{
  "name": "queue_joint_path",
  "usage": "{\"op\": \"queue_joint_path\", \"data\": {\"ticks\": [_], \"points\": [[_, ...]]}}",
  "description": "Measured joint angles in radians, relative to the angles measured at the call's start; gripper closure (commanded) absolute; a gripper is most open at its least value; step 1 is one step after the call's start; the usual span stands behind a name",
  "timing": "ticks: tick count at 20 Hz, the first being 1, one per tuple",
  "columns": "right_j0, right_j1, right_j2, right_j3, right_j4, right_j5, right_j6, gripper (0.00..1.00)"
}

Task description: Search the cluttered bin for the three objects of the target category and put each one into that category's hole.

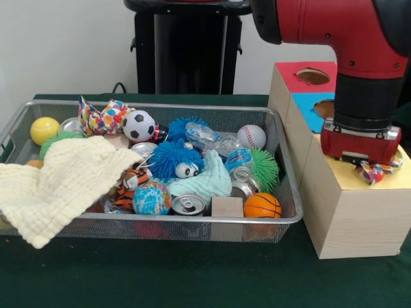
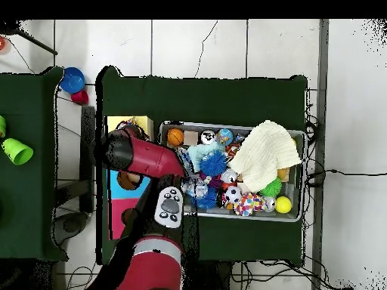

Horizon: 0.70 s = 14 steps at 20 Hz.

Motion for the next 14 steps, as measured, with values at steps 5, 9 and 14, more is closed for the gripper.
{"op": "queue_joint_path", "data": {"ticks": [5, 9, 14], "points": [[-0.096, 0.009, 0.077, -0.059, 0.013, 0.255, 0.000, 1.00], [-0.123, 0.028, 0.093, -0.101, 0.013, 0.354, 0.001, 1.00], [0.040, 0.033, -0.055, -0.078, -0.070, 0.060, 0.001, 1.00]]}}
